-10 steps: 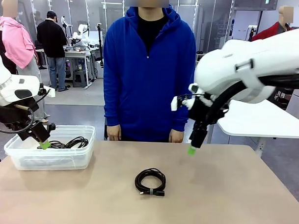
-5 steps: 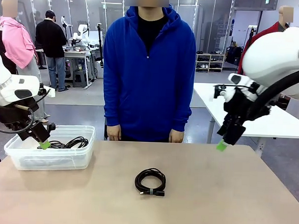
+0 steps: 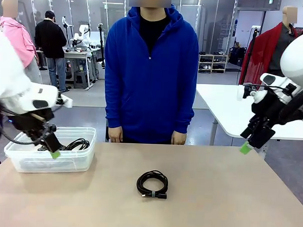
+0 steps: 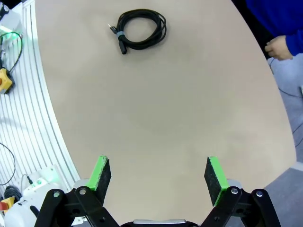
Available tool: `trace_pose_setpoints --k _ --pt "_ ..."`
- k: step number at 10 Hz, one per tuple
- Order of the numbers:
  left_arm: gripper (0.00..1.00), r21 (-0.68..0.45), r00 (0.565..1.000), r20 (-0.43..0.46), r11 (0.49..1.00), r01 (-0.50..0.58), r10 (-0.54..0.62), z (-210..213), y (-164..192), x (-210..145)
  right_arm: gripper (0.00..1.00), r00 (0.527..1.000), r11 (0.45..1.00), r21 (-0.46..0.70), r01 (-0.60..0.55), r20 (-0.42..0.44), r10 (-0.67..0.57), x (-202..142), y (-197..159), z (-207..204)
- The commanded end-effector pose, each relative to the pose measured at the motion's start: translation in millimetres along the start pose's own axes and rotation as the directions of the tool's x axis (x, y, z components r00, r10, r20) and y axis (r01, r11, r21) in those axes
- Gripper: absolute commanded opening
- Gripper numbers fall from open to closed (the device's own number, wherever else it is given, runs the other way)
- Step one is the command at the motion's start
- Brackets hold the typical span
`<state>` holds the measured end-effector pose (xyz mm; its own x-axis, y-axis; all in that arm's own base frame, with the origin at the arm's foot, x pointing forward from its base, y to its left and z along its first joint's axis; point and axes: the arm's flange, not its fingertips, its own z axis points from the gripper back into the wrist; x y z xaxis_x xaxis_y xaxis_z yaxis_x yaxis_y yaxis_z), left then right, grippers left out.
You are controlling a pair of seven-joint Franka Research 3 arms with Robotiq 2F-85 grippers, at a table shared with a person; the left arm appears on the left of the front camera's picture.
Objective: Organize and store the cables.
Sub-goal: Place the USB Extension Cable into the Organizing box.
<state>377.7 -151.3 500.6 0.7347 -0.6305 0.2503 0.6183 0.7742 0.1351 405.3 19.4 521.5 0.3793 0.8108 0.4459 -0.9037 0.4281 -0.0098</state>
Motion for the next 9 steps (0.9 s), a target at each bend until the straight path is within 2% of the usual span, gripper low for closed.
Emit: trace_pose_setpoints --k 1,4,6,8,9 --pt "1.0 0.008 0.99 0.003 0.99 0.143 -0.143 -14.6 -14.0 44.0 1.0 0.999 0.999 -0.012 0.03 0.015 -0.029 -18.4 3.2 2.8" --pt "1.0 -0.01 0.948 0.02 0.948 0.317 -0.317 -48.8 -57.0 89.4 1.0 0.993 0.991 -0.067 0.118 0.026 -0.116 -40.6 0.1 10.2" --pt "1.0 -0.012 0.928 0.024 0.928 0.372 -0.372 -56.5 -71.2 102.9 1.0 0.991 0.989 -0.066 0.134 0.033 -0.132 -49.9 0.1 10.6" --pt "1.0 -0.028 0.929 0.02 0.929 0.37 -0.369 -57.5 -71.6 102.9 1.0 0.994 0.991 -0.089 0.099 0.062 -0.094 -51.6 -1.8 8.8" --pt "1.0 -0.074 0.948 0.011 0.945 0.318 -0.318 -49.7 -59.4 91.1 1.0 0.993 0.992 -0.049 0.114 0.04 -0.113 -50.2 -4.9 13.5"
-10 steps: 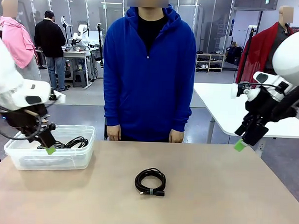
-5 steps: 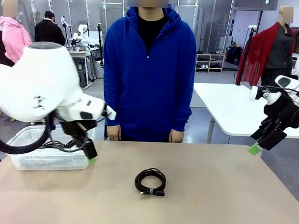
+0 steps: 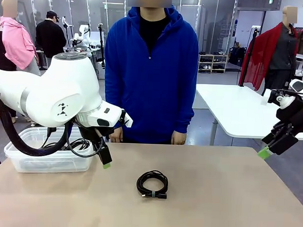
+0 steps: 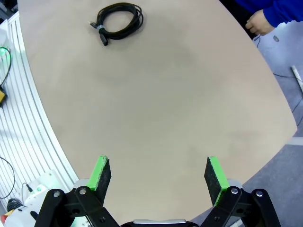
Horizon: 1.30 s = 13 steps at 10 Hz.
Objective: Organize and store the cables.
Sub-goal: Place the USB Extension Cable into the Organizing box.
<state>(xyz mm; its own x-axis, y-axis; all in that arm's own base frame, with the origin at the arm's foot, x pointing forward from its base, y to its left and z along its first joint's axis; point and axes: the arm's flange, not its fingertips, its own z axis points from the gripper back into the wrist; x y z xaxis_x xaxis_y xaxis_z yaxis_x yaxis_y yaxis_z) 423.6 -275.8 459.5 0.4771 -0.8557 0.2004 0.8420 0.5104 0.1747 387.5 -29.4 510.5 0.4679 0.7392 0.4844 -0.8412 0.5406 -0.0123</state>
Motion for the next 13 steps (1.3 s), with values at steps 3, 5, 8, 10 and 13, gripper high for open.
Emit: trace_pose_setpoints --k 3,5,8,10,13 --pt "1.0 0.009 1.0 -0.001 1.0 0.021 -0.021 -2.5 -4.3 3.3 1.0 1.0 1.0 0.01 0.001 -0.005 -0.001 1.0 -0.1 0.3" --pt "1.0 0.009 1.0 -0.001 1.0 0.021 -0.021 -2.5 -4.3 3.3 1.0 1.0 1.0 0.01 0.001 -0.005 -0.001 1.0 -0.1 0.3" --pt "1.0 0.058 0.993 0.021 0.992 0.111 -0.112 -9.1 -24.2 37.1 1.0 1.0 1.0 0.01 0.001 -0.005 -0.001 1.0 -0.1 0.3" --pt "1.0 0.068 0.987 0.009 0.985 0.157 -0.158 -12.3 -49.3 52.8 1.0 1.0 1.0 0.01 0.001 -0.005 -0.001 1.0 -0.1 0.3" --pt "1.0 0.01 0.95 0.069 0.952 0.306 -0.305 -33.4 -71.6 86.8 1.0 1.0 1.0 0.01 0.001 -0.005 -0.001 1.0 -0.1 0.3"
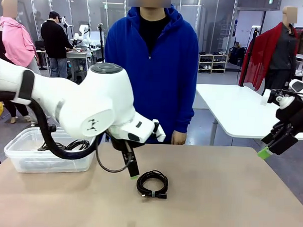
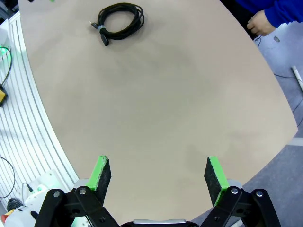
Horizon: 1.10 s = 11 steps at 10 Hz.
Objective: Organize and store the cables.
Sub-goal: Place the USB Extension Cable into the Organizing box.
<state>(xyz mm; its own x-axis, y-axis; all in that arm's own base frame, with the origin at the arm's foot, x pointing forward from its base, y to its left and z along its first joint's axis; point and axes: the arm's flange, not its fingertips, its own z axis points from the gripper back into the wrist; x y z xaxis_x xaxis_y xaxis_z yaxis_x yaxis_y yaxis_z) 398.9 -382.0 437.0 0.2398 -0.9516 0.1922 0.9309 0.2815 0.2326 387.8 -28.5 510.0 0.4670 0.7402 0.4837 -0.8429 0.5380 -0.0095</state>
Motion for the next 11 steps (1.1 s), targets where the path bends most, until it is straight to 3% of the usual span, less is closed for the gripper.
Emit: trace_pose_setpoints --k 1,3,7,11 --pt "1.0 -0.014 0.995 0.035 0.996 0.091 -0.09 -15.4 5.7 16.4 1.0 1.0 1.0 0.006 0.002 -0.004 -0.002 0.5 -0.3 1.2" --pt "1.0 -0.044 0.987 0.026 0.987 0.157 -0.156 -33.9 2.8 40.2 1.0 1.0 1.0 0.006 0.002 -0.004 -0.002 0.5 -0.3 1.2" --pt "1.0 -0.047 0.968 -0.065 0.97 0.238 -0.241 -43.2 -4.2 55.3 1.0 1.0 1.0 0.006 0.002 -0.004 -0.002 0.5 -0.3 1.2" --pt "1.0 -0.105 0.955 -0.029 0.951 0.29 -0.295 -68.6 0.2 57.7 1.0 1.0 1.0 0.006 0.002 -0.004 -0.002 0.5 -0.3 1.2"
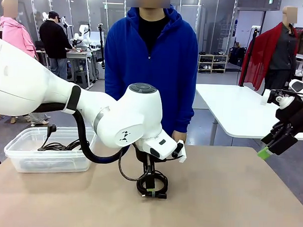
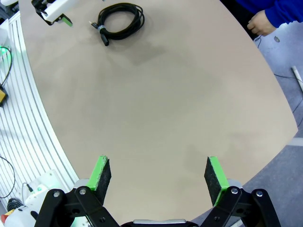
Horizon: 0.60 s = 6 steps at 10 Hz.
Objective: Organize and store the cables.
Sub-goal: Place the USB Extension Cable into the Organizing box.
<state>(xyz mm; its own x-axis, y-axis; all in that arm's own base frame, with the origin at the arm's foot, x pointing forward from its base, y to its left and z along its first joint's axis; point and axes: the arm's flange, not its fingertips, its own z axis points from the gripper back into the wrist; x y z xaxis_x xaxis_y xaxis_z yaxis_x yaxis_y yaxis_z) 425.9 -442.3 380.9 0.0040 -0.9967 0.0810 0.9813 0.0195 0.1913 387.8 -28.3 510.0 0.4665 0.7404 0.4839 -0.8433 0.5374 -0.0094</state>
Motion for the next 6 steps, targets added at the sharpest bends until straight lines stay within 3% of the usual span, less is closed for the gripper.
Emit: trace_pose_setpoints --k 1,6 --pt "1.0 -0.013 0.998 0.007 0.998 0.061 -0.061 -6.4 10.0 7.6 1.0 1.0 1.0 0.006 0.003 -0.005 -0.003 0.3 -0.4 1.3" --pt "1.0 -0.093 0.999 0.003 0.994 0.05 -0.05 -32.6 19.7 16.2 1.0 1.0 1.0 0.006 0.003 -0.005 -0.003 0.3 -0.4 1.3"
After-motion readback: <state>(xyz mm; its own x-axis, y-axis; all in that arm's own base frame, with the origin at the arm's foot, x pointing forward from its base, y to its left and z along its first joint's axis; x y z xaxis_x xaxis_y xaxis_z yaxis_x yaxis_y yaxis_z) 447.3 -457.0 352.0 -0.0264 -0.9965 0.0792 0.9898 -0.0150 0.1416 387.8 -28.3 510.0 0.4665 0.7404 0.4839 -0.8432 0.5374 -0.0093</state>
